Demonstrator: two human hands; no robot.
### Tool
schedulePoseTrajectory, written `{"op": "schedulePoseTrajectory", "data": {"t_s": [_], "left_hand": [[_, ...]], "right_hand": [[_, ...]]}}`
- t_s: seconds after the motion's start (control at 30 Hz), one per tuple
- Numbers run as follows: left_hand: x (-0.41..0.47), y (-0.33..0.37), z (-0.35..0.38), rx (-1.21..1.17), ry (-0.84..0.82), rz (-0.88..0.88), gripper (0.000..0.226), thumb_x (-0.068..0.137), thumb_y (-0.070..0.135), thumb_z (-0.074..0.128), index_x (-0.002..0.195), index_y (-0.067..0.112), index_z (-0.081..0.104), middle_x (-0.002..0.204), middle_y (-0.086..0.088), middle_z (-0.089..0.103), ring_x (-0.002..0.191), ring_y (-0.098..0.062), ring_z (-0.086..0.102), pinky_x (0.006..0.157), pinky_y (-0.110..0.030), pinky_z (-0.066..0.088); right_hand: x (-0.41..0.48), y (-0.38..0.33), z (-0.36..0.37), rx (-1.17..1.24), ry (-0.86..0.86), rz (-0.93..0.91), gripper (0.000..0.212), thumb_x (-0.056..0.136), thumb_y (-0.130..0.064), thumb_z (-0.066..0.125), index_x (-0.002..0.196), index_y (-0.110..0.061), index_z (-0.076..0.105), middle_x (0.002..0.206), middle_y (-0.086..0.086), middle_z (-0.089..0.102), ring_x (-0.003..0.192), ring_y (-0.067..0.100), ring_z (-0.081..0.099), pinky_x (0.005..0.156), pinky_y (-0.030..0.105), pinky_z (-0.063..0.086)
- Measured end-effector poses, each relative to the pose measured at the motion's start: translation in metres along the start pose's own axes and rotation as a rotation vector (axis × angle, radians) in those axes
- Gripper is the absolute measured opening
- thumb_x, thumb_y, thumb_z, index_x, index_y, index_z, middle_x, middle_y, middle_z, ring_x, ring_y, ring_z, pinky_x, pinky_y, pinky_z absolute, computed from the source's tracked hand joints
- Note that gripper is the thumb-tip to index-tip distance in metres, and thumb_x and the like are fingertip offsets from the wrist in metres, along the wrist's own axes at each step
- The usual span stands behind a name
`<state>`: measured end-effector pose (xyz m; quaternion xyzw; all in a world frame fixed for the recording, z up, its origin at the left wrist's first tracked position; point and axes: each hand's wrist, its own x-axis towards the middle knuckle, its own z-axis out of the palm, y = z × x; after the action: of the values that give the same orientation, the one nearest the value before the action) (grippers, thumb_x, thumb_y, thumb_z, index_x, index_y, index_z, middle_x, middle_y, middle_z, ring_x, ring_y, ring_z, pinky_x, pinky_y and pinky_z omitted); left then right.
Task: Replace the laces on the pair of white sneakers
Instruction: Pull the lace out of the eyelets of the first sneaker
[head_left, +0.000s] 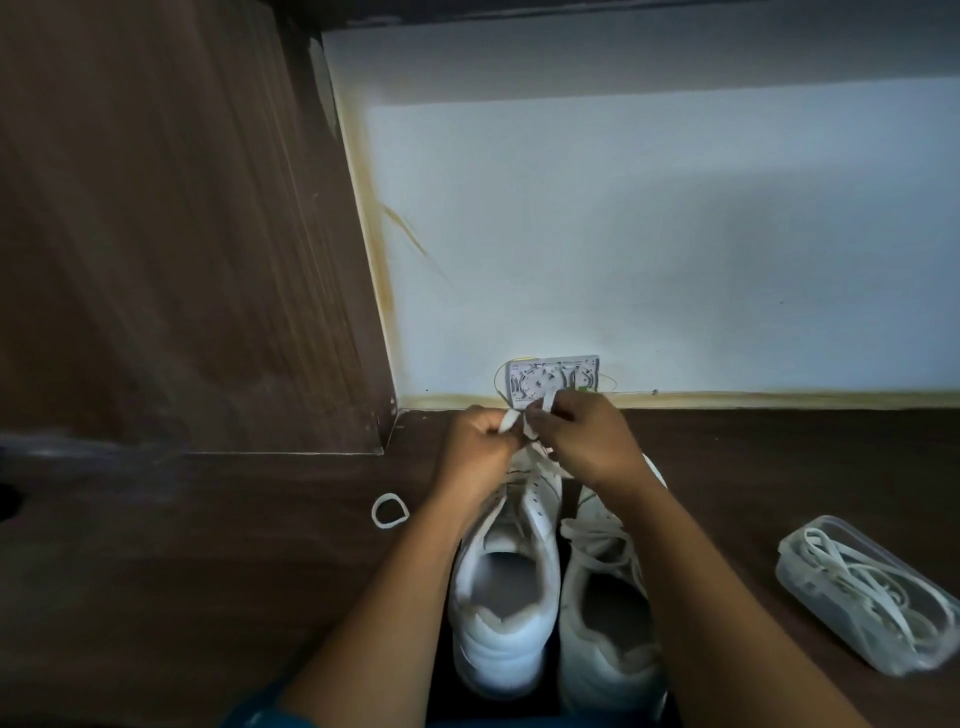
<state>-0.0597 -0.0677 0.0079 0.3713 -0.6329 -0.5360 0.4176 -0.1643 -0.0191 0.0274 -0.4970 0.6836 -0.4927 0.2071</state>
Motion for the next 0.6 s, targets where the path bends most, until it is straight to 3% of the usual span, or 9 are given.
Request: {"op": "schedulePoseTrajectory", "data": {"t_s": [0.07,0.13,0.17,0.23,0.3,0.4,0.47,0.53,0.6], "left_hand": [[0.001,0.009,-0.001,-0.164,0.049,0.003,0.03,0.084,-0.01,0.056,0.069,0.014,0.067,0.057,0.01,0.068,0.056,0.001,0.061,0.058,-0.015,0.05],[0.001,0.015,-0.003,-0.259,0.055,-0.011,0.027,0.083,-0.012,0.054,0.072,0.009,0.067,0.06,0.006,0.068,0.056,-0.004,0.063,0.053,-0.016,0.049],[0.0,0.016,-0.003,-0.283,0.053,-0.027,0.025,0.083,-0.011,0.054,0.075,0.009,0.068,0.06,0.004,0.068,0.055,-0.005,0.063,0.051,-0.015,0.048],[-0.002,0.016,-0.004,-0.293,0.056,-0.086,0.021,0.086,-0.005,0.055,0.081,0.011,0.068,0.063,0.005,0.066,0.05,0.001,0.059,0.045,-0.009,0.042],[-0.002,0.012,-0.009,-0.216,0.027,-0.152,0.019,0.087,-0.003,0.055,0.082,0.012,0.065,0.068,0.004,0.064,0.049,0.004,0.057,0.042,-0.007,0.038],[0.0,0.001,-0.016,0.089,-0.1,-0.221,0.028,0.079,-0.009,0.053,0.094,0.011,0.066,0.078,0.0,0.063,0.065,-0.007,0.057,0.051,-0.011,0.042],[0.001,-0.007,-0.017,0.366,-0.148,-0.237,0.029,0.08,-0.007,0.056,0.101,0.01,0.067,0.091,-0.006,0.065,0.077,-0.013,0.058,0.064,-0.019,0.045],[0.002,-0.011,-0.017,0.471,-0.155,-0.255,0.023,0.081,-0.003,0.06,0.101,0.007,0.067,0.092,-0.008,0.066,0.08,-0.014,0.058,0.065,-0.02,0.043],[0.003,-0.011,-0.02,0.384,-0.131,-0.279,0.016,0.081,0.0,0.061,0.093,0.01,0.066,0.084,-0.005,0.063,0.071,-0.011,0.055,0.058,-0.019,0.04]], "right_hand": [[-0.002,0.0,-0.003,0.099,-0.203,0.108,0.023,0.079,-0.006,0.064,0.059,-0.014,0.058,0.055,0.0,0.052,0.053,0.013,0.048,0.054,0.024,0.038],[-0.003,0.004,-0.002,-0.12,-0.328,0.066,0.014,0.078,-0.004,0.065,0.065,-0.006,0.066,0.06,0.007,0.061,0.056,0.015,0.054,0.058,0.03,0.045],[-0.003,0.005,0.0,-0.258,-0.307,0.02,0.012,0.081,-0.005,0.064,0.07,-0.001,0.067,0.066,0.013,0.064,0.06,0.019,0.057,0.063,0.034,0.048],[-0.003,0.003,0.004,-0.269,-0.108,-0.058,0.014,0.084,-0.001,0.057,0.078,0.003,0.069,0.069,0.017,0.066,0.061,0.024,0.061,0.066,0.038,0.053],[-0.001,-0.006,0.0,-0.001,0.126,-0.066,0.025,0.085,0.003,0.052,0.083,-0.009,0.074,0.061,0.006,0.066,0.053,0.015,0.062,0.061,0.034,0.056],[0.005,-0.015,-0.01,0.207,0.349,-0.098,0.028,0.091,-0.012,0.056,0.071,-0.025,0.071,0.061,-0.002,0.067,0.058,0.016,0.065,0.068,0.041,0.057],[0.006,-0.009,-0.013,-0.03,0.359,-0.05,0.022,0.092,-0.018,0.056,0.072,-0.017,0.066,0.068,0.002,0.068,0.068,0.024,0.065,0.065,0.034,0.051],[0.003,0.002,-0.015,-0.415,0.261,0.107,0.009,0.09,-0.015,0.055,0.095,-0.01,0.062,0.094,0.011,0.067,0.09,0.031,0.063,0.069,0.027,0.042],[0.0,0.01,-0.013,-0.577,0.123,0.243,0.03,0.089,-0.013,0.055,0.116,-0.005,0.048,0.116,0.017,0.056,0.103,0.035,0.057,0.077,0.033,0.043]]}}
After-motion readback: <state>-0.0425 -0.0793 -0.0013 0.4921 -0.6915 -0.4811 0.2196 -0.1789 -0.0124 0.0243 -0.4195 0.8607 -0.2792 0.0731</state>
